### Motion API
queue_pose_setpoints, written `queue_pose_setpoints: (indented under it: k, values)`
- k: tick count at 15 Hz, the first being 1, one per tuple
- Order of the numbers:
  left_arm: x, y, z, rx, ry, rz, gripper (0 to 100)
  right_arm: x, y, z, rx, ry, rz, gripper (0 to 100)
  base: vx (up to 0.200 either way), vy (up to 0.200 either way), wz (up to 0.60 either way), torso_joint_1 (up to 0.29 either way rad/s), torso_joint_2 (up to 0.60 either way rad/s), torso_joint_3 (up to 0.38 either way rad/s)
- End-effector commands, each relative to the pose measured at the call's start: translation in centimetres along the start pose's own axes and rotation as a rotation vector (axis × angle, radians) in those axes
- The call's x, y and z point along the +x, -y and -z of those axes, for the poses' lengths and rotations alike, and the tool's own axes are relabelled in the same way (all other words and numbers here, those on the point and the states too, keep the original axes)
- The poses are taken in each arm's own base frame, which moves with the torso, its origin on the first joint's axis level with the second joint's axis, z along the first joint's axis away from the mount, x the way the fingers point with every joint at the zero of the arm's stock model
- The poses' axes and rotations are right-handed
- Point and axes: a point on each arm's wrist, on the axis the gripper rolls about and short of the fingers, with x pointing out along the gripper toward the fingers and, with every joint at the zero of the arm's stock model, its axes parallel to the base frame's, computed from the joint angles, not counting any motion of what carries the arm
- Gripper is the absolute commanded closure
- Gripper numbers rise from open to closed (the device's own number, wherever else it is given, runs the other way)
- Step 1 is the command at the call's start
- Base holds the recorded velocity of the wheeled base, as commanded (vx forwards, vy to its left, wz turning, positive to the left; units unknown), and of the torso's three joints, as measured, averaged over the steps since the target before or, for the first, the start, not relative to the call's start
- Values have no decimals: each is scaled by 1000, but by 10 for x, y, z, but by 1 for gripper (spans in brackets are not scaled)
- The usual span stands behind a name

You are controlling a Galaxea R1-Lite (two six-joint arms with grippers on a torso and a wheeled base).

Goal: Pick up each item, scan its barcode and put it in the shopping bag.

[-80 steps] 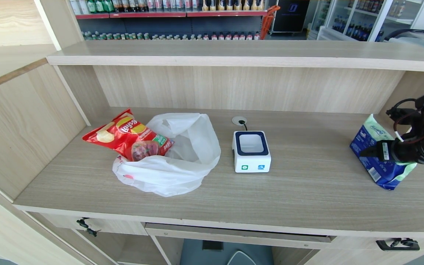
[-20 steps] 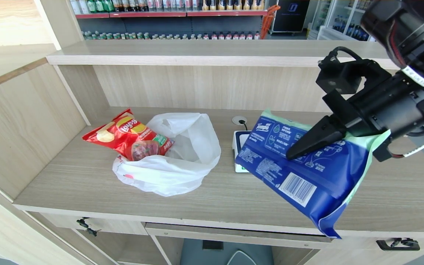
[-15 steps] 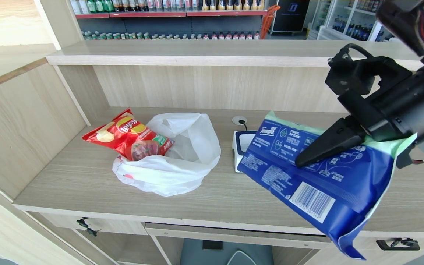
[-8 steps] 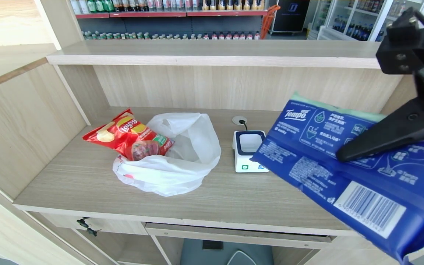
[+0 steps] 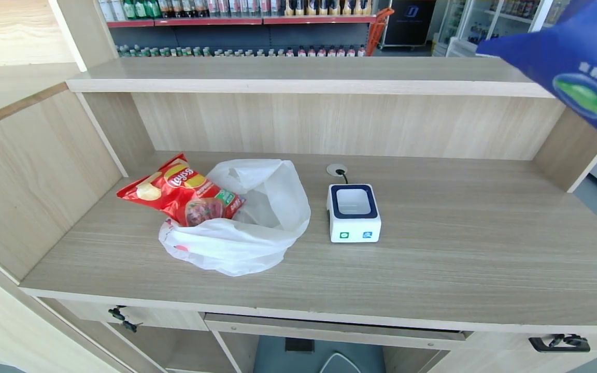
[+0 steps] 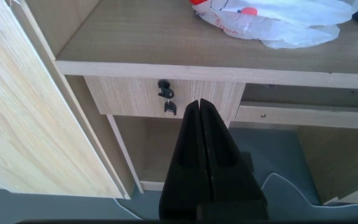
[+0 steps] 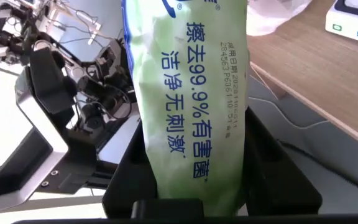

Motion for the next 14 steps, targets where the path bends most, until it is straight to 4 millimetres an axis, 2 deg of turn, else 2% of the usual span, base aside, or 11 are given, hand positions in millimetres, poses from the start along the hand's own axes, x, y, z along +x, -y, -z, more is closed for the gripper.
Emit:
queue_pose_setpoints:
  k: [1, 7, 14]
  values:
    - [0, 0, 0, 0, -1, 1, 100, -10, 2, 22, -58, -14, 5, 100, 0, 0, 0, 0, 0, 0]
    - [0, 0, 0, 0, -1, 1, 100, 15, 15, 20, -136, -6, 15, 100, 0, 0, 0, 0, 0, 0]
    - [0, 0, 0, 0, -1, 1, 100, 50, 24, -14, -166, 93, 5, 100, 0, 0, 0, 0, 0, 0]
